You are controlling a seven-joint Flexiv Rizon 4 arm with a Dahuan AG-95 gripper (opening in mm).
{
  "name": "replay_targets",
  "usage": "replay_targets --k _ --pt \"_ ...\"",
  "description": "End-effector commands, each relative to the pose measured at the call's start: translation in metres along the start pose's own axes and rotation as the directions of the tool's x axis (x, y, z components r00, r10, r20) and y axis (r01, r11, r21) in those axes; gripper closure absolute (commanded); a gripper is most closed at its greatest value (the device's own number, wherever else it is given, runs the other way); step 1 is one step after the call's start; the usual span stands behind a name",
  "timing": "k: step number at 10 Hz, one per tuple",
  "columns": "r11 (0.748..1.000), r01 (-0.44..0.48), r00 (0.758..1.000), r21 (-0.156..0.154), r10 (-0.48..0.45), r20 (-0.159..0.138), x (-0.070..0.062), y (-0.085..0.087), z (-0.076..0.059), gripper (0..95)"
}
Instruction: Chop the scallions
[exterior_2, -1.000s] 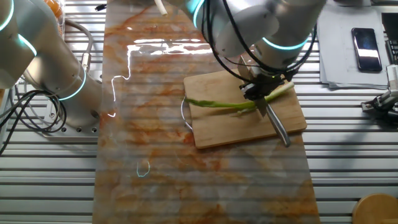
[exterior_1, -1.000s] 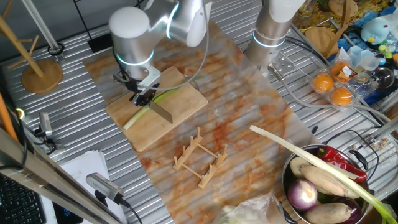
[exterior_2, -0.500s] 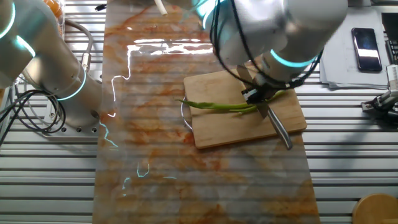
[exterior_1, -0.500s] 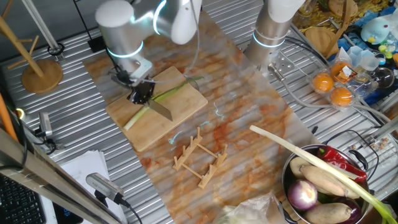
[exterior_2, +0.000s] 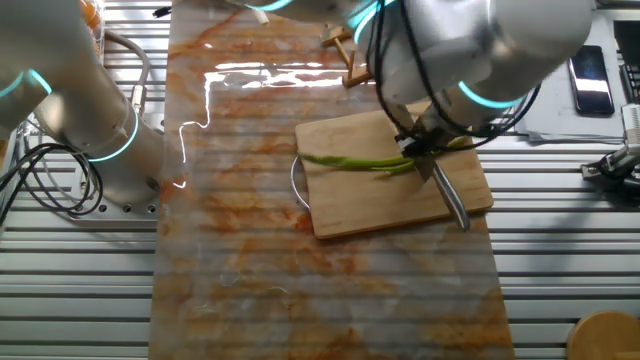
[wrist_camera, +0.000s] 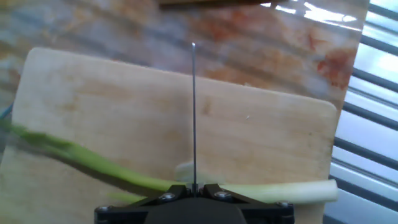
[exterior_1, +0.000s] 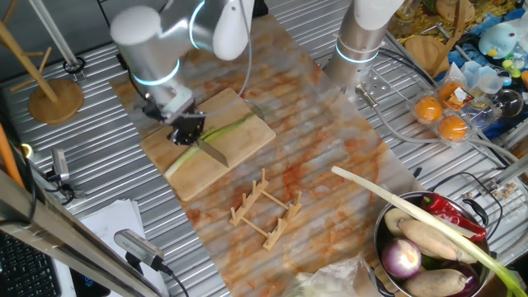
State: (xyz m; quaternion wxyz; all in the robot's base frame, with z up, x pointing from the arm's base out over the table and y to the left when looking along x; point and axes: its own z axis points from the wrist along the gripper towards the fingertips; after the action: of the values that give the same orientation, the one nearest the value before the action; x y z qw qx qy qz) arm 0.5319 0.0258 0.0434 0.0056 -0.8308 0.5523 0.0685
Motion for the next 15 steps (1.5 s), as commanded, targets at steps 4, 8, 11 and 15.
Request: replay_targets --k 4,8,11,15 --pt "1.0 -0.016 0.995 0.014 0.017 -0.099 -0.017 0.007 0.055 95.0" --pt "1.0 -0.027 0.991 0.013 0.028 -0.133 -0.011 0.001 0.046 95.0" --pt "1.0 -0.016 0.987 0.009 0.017 -0.159 0.002 0.008 0.039 95.0" --pt "1.0 -0.008 0.986 0.016 0.011 -0.169 0.018 0.013 0.031 95.0"
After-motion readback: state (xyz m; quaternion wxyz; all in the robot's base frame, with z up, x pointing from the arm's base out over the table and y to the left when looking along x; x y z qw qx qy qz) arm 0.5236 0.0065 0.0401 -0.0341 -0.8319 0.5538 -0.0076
